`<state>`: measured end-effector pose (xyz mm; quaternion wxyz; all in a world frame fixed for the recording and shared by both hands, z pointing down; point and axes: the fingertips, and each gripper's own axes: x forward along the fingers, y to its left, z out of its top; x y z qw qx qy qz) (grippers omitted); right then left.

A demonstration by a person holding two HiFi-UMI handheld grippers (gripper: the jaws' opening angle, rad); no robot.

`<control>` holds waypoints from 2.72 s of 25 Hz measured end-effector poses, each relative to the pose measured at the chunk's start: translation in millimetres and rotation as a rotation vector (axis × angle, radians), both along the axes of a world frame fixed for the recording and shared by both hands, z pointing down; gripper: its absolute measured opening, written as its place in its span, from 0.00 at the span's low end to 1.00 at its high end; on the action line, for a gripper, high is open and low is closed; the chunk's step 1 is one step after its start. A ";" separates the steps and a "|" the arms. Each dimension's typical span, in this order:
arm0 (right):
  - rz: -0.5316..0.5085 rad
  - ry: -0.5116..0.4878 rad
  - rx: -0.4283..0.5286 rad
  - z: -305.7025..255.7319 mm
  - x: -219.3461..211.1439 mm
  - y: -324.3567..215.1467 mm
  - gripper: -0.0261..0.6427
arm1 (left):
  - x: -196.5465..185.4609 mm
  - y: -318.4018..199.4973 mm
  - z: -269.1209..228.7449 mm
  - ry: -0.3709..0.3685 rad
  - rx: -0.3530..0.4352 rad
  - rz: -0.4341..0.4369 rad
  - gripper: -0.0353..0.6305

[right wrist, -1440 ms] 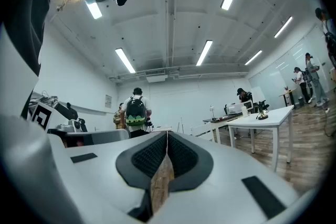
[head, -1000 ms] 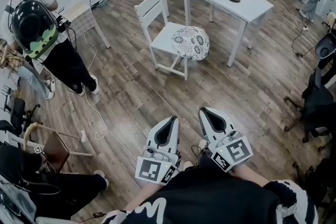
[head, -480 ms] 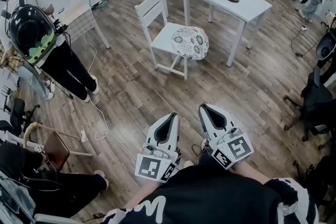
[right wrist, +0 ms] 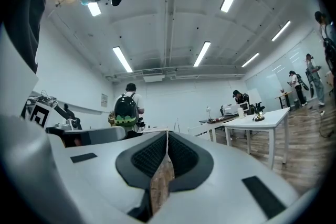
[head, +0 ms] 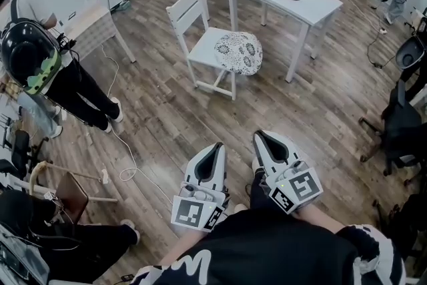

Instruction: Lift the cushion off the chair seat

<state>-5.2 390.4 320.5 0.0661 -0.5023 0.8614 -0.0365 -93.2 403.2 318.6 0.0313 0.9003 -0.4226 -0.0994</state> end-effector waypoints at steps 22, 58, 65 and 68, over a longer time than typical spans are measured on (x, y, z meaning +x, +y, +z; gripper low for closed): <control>-0.033 -0.027 -0.008 0.3 25.6 -122.9 0.08 | 27.0 -113.0 2.5 -0.024 -0.008 -0.043 0.06; -0.128 -0.035 -0.052 12.7 111.5 -303.6 0.08 | 120.1 -287.4 8.6 -0.023 -0.031 -0.122 0.06; -0.137 -0.044 -0.063 16.1 118.1 -306.9 0.08 | 123.8 -289.6 12.6 -0.026 -0.043 -0.137 0.06; -0.145 -0.047 -0.067 16.5 115.8 -306.3 0.08 | 122.7 -286.2 12.7 -0.028 -0.052 -0.146 0.06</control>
